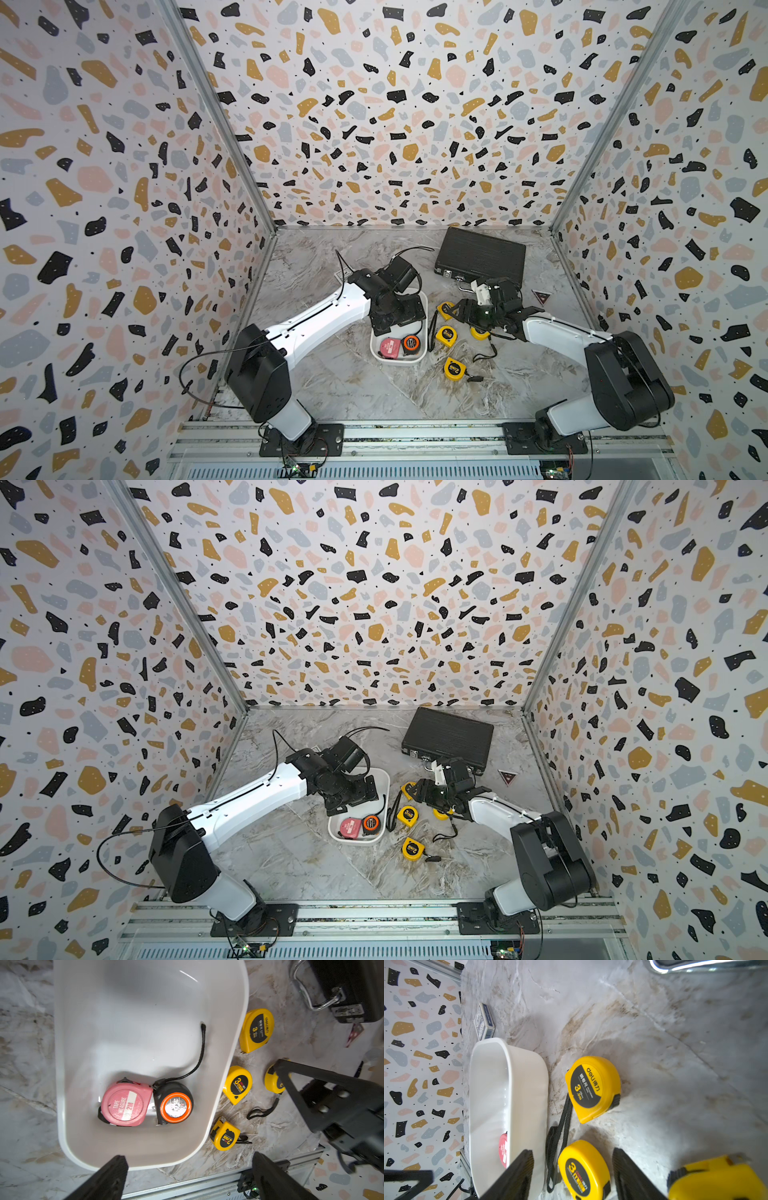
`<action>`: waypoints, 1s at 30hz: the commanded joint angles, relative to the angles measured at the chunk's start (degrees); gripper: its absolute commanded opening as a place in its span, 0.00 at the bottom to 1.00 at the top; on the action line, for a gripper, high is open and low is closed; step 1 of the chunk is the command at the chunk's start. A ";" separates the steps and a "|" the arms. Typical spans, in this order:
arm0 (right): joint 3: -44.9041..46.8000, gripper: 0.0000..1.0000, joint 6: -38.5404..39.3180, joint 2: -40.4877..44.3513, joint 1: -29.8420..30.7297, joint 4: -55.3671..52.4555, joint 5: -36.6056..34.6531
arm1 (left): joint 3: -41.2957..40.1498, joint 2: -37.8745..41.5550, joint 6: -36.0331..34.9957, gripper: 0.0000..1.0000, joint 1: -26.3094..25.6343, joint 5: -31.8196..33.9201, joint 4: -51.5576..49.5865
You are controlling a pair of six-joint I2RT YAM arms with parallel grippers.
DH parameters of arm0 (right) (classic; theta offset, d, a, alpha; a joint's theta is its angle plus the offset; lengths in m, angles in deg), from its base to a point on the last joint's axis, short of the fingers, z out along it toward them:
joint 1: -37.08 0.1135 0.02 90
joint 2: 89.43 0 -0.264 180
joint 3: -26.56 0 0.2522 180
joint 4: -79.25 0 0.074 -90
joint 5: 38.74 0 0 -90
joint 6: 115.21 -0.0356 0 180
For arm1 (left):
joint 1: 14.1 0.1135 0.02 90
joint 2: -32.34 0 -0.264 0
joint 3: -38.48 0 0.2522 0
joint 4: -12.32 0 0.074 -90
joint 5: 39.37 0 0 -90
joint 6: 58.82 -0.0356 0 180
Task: Take the tape measure out of the storage box
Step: Place the tape measure at the center of the board, then pick up the tape measure from the storage box.
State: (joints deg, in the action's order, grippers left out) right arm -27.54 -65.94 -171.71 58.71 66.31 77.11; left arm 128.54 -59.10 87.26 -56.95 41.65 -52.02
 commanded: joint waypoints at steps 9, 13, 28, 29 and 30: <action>0.60 0.74 2.47 12.35 -0.18 -13.51 0.16 | -4.99 -5.13 3.45 0.88 -2.77 0.97 5.61; 1.51 0.75 2.25 14.91 -0.18 -15.02 0.37 | -5.84 -6.44 4.90 0.83 -2.79 1.42 7.94; 1.92 0.76 3.17 16.89 -0.27 -16.96 0.17 | -5.41 -10.85 4.92 0.76 -3.22 2.62 9.80; 1.80 0.76 3.26 16.89 -0.27 -17.07 0.17 | -5.22 -11.02 4.99 0.76 -3.36 2.51 9.97; 1.75 0.76 3.26 16.90 -0.27 -17.12 0.17 | -5.07 -11.36 4.92 0.75 -3.53 2.42 10.07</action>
State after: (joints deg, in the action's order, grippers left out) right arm -25.70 -63.64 -156.31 58.67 50.55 77.24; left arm 123.40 -69.37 92.04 -59.86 43.45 -42.56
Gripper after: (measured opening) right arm 0.761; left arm 0.757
